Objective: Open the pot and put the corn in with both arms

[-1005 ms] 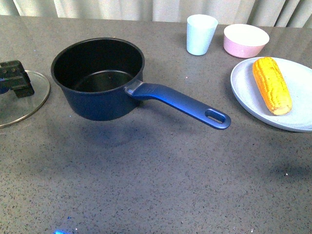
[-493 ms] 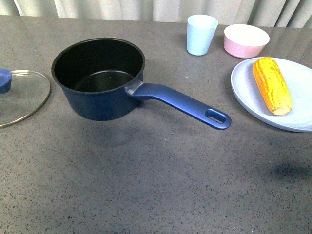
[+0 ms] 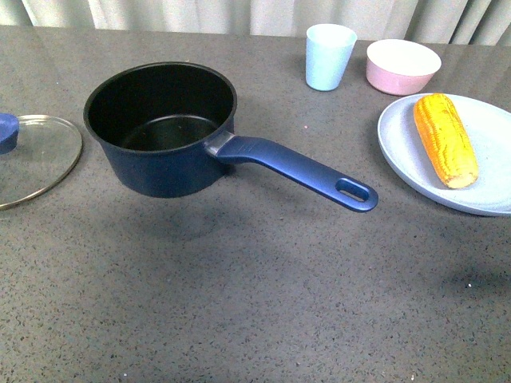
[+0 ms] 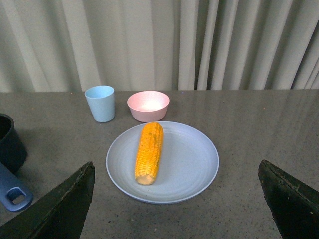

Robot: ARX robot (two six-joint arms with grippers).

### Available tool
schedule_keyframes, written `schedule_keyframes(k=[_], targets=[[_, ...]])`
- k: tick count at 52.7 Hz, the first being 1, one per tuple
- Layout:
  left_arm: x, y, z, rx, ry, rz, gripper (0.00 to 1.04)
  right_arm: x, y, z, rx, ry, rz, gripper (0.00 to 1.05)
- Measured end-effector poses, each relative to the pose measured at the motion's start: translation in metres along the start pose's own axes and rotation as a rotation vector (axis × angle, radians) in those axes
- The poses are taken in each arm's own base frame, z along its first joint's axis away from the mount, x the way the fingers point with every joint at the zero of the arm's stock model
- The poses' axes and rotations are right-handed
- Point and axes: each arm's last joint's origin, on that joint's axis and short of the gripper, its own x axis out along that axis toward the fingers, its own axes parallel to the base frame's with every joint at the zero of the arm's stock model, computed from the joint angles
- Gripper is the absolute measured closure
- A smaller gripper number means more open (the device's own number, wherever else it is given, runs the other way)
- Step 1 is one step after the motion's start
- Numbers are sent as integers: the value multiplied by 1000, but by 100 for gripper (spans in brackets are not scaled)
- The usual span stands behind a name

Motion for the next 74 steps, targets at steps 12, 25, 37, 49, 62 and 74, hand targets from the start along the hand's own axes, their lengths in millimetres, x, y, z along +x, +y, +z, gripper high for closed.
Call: schedule_keyframes(k=[12, 25, 37, 49, 62, 74], targets=[[-16, 0, 1, 0, -5, 0, 103, 0, 0, 0, 0, 0, 0, 9], [-31, 0, 5, 0, -18, 0, 103, 0, 0, 0, 0, 0, 0, 9], [-41, 0, 8, 0, -28, 0, 103, 0, 0, 0, 0, 0, 0, 9], [-48, 0, 9, 0, -32, 0, 103, 0, 0, 0, 0, 0, 0, 9], [-55, 0, 8, 0, -33, 0, 103, 0, 0, 0, 0, 0, 0, 9], [-59, 0, 8, 0, -32, 0, 103, 0, 0, 0, 0, 0, 0, 9]])
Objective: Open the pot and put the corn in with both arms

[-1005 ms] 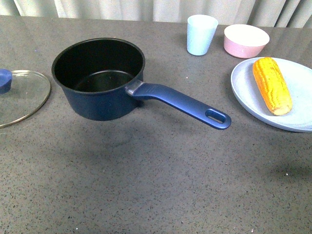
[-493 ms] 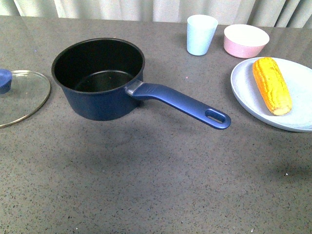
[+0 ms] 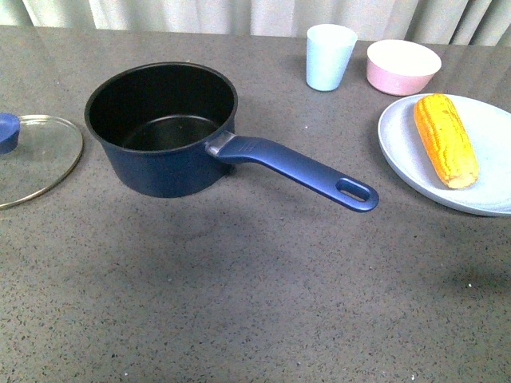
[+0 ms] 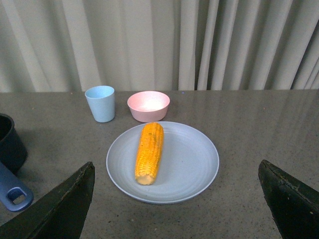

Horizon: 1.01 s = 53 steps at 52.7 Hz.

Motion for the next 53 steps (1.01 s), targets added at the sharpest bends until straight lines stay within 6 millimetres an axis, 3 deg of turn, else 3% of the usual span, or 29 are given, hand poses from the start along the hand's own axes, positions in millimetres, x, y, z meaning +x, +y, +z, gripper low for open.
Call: schedule_keyframes(k=[8, 31, 53], targets=[[-11, 0, -3, 0, 11, 0, 103, 0, 0, 0, 0, 0, 0, 9], [-11, 0, -3, 0, 15, 0, 103, 0, 0, 0, 0, 0, 0, 9], [-11, 0, -3, 0, 15, 0, 36, 0, 0, 0, 0, 0, 0, 9]])
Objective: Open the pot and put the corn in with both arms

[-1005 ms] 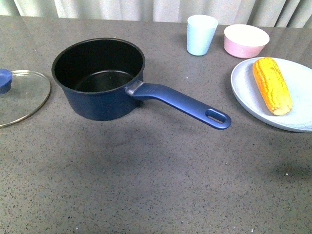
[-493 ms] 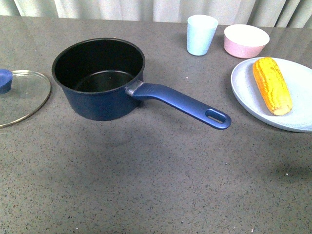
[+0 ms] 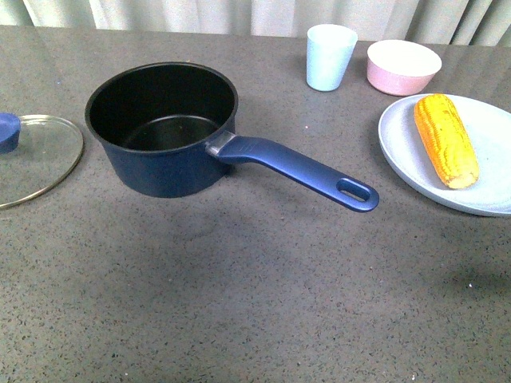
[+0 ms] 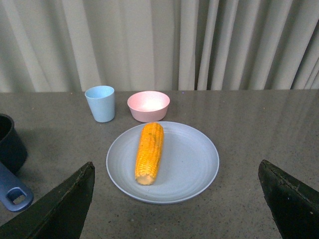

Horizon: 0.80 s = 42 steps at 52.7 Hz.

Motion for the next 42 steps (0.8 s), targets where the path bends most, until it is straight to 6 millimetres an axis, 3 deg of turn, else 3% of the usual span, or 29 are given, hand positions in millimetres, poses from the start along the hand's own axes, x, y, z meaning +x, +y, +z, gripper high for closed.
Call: schedule_keyframes(k=[11, 40, 42], targets=[[0, 0, 0, 2, 0, 0, 7, 0, 0, 0, 0, 0, 0, 9], [0, 0, 0, 2, 0, 0, 9, 0, 0, 0, 1, 0, 0, 9], [0, 0, 0, 2, 0, 0, 9, 1, 0, -1, 62, 135, -14, 9]])
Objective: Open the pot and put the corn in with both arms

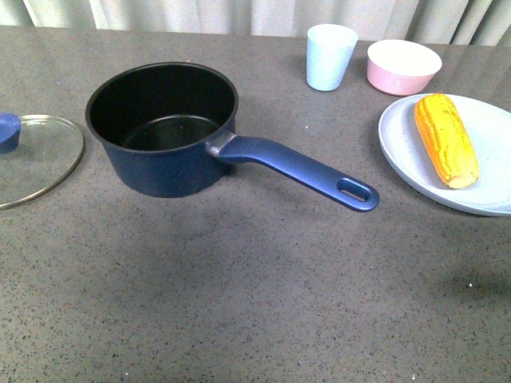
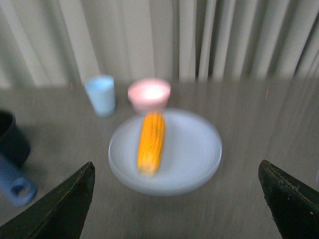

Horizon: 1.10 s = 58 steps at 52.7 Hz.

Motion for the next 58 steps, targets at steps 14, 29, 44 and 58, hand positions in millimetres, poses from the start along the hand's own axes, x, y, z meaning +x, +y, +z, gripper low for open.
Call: schedule_keyframes(k=[14, 29, 44, 58], targets=[[0, 0, 0, 0, 0, 0, 9, 64, -27, 30, 79, 302, -69, 9], [0, 0, 0, 0, 0, 0, 9, 157, -21, 32, -38, 385, -19, 9], [0, 0, 0, 0, 0, 0, 9, 230, 2, 6, -96, 496, 23, 9], [0, 0, 0, 0, 0, 0, 9, 272, 15, -18, -90, 543, 20, 9]])
